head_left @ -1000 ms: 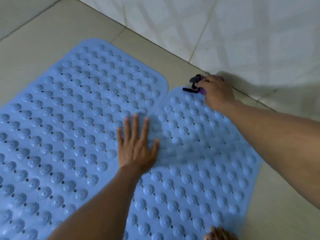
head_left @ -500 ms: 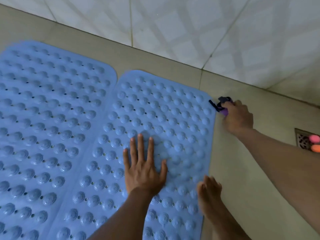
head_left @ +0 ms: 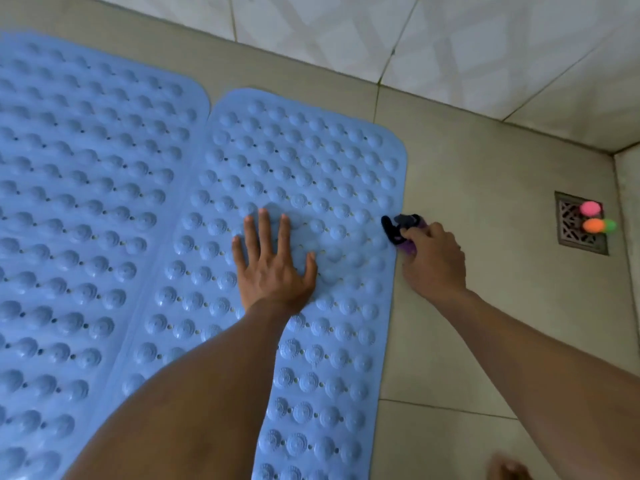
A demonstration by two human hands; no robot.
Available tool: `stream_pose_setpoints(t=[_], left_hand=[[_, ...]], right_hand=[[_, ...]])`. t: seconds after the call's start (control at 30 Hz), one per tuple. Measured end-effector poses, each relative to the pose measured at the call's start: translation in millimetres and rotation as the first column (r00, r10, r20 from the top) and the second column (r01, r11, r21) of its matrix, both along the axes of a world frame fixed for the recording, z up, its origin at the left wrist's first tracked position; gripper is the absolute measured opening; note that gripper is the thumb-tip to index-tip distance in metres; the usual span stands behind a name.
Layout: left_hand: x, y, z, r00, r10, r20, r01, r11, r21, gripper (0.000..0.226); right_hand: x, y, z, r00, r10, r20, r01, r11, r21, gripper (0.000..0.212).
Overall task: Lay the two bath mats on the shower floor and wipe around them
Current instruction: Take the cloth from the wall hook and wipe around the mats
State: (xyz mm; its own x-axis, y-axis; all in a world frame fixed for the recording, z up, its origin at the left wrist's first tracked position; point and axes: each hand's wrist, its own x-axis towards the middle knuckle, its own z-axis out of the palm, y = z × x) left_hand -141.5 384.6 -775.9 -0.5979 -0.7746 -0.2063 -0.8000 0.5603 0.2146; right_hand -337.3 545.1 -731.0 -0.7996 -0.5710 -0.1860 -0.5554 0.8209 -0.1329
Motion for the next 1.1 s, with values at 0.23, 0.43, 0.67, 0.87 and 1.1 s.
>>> stream_pose_setpoints(t=[0.23,0.43,0.67,0.87,1.1], left_hand=[[4.7,1.9,-3.6,1.000,-0.009,-0.020,0.008,0.999,-0.046,0.080],[26.1,20.2,-7.9,0.998,-0.058,-0.013,0.057,0.996,-0.063,0.078],[98.5,118.5,-6.8,1.000,0.002,0.015,-0.002,0.999,-0.038,0.076],[90.1,129.3,3.7,0.991,0.063,0.114,-0.071,0.995,0.071,0.083],[77.5,134.9,17.5,0.964,0.066,0.257,-0.136,0.954,0.267,0.088]], right_hand=[[46.4,43.5,-13.6,0.988,0.090,-0.129,-0.100,0.992,-0.076,0.035],[65.4,70.1,-22.7,0.967,0.130,-0.217,-0.175,0.963,-0.203,0.031],[67.9,77.7,-4.6,0.974,0.219,-0.056,-0.224,0.969,-0.105,0.027],[57.2,68.4,-7.6,0.964,0.263,-0.029,-0.265,0.957,-0.117,0.024],[62.3,74.1,-23.9,0.956,0.251,-0.154,-0.278,0.941,-0.192,0.031]])
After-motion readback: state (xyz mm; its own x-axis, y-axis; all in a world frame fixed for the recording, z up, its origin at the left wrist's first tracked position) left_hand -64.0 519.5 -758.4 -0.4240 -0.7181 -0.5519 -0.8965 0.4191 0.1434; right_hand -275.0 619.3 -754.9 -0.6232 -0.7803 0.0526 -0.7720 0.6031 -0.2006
